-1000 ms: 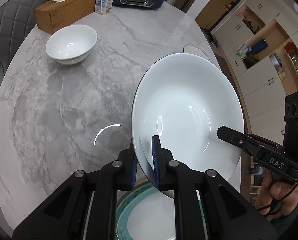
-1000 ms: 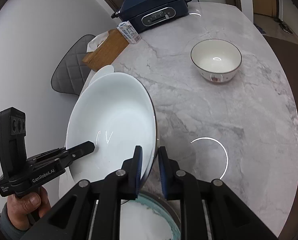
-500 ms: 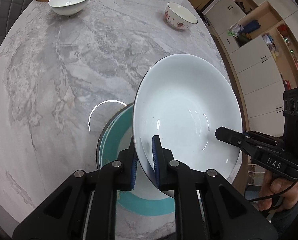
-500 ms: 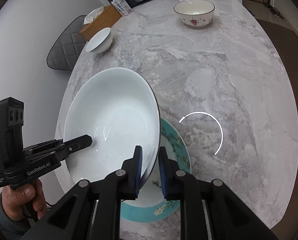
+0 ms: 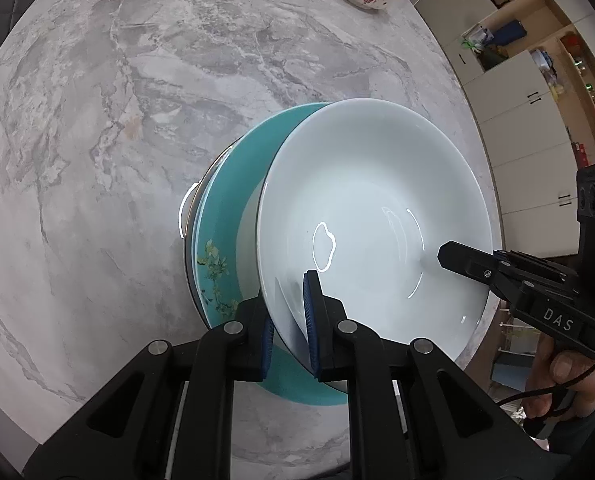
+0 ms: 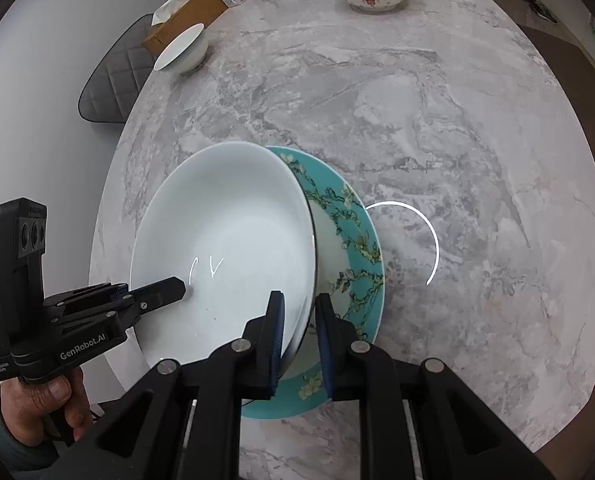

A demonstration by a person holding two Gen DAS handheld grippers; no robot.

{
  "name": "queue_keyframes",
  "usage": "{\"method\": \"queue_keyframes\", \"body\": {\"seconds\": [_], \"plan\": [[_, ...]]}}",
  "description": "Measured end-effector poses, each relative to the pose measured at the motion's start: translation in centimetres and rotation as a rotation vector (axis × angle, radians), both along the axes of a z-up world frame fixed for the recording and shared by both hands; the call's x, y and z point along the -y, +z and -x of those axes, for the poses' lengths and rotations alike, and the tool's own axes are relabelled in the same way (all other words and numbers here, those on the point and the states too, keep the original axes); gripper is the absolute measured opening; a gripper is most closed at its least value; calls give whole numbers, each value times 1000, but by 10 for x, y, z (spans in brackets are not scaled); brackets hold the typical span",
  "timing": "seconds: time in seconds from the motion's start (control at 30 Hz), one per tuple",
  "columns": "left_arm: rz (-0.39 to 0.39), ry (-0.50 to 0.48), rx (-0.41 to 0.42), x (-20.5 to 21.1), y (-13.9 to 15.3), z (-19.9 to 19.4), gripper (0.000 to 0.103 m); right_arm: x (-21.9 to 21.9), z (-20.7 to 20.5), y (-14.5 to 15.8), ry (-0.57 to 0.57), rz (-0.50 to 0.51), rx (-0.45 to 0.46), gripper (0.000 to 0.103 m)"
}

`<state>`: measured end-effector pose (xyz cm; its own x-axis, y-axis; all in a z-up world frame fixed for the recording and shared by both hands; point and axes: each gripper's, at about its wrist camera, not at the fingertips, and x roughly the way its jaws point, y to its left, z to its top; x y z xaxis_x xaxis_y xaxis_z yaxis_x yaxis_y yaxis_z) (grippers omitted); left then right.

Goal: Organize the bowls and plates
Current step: 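Lift the large white bowl with both grippers and carry it over the plates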

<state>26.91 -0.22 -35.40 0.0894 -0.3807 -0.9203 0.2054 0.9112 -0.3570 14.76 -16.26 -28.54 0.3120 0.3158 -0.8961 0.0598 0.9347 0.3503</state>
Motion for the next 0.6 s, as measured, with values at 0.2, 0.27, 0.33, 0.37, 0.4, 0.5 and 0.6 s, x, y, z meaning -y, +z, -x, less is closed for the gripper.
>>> {"method": "queue_keyframes", "body": {"seconds": [0.2, 0.27, 0.33, 0.37, 0.4, 0.5, 0.6], "plan": [[-1, 0, 19, -2, -4, -2, 12, 1, 0, -7, 4, 6, -2, 17], [-4, 1, 22, -1, -3, -4, 12, 1, -1, -9, 8, 8, -4, 17], [-7, 0, 26, 0, -2, -5, 12, 1, -1, -10, 9, 7, -4, 17], [-7, -1, 28, 0, -3, -6, 12, 1, -2, -10, 9, 6, -5, 17], [-6, -1, 29, 0, -3, -6, 12, 0, -1, -11, 8, 7, -6, 17], [-2, 1, 29, 0, -5, -7, 12, 1, -1, -13, 9, 4, -11, 16], [0, 4, 31, 0, -6, -9, 12, 1, -3, -13, 11, 2, -11, 16]]}}
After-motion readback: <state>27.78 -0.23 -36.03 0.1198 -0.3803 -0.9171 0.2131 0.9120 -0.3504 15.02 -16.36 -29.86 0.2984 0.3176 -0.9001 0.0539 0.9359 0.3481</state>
